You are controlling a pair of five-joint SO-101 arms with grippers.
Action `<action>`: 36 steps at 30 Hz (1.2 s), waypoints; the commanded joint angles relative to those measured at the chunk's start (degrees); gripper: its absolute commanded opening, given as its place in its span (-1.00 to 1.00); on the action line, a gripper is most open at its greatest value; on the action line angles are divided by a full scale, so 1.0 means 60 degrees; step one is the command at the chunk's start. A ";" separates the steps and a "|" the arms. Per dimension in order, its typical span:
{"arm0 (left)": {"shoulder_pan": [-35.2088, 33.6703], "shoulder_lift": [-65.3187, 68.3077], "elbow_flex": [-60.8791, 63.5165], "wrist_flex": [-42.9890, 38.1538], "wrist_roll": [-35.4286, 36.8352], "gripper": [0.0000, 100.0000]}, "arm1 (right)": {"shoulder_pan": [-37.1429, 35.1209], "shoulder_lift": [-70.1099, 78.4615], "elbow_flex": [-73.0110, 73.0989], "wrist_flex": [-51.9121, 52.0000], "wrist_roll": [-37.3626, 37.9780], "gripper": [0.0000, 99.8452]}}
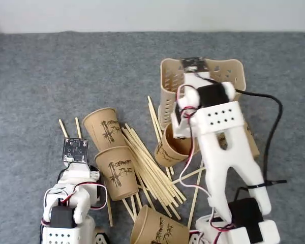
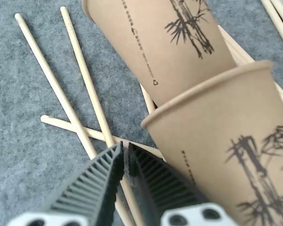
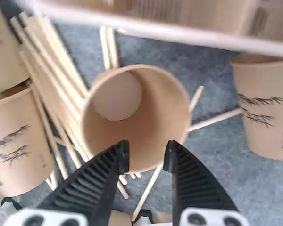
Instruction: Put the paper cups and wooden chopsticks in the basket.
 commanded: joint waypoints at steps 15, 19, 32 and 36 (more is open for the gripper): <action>0.0015 -0.0132 -0.0110 -0.0073 -0.0044 -0.96 | 0.0637 -0.0505 0.2286 -0.1648 -0.0454 -0.60; 0.0015 -0.0132 -0.0110 -0.0073 -0.0044 -0.96 | 0.0535 -0.0505 0.2769 -0.2425 -0.0791 -0.69; 0.0015 -0.0132 -0.0110 -0.0073 -0.0044 -0.96 | 0.0300 -0.0681 0.1319 -0.0740 -0.0923 -0.98; 0.0015 -0.0132 -0.0110 -0.0073 -0.0044 -0.96 | 0.0330 -0.0681 -0.0469 0.0637 -0.0791 -0.98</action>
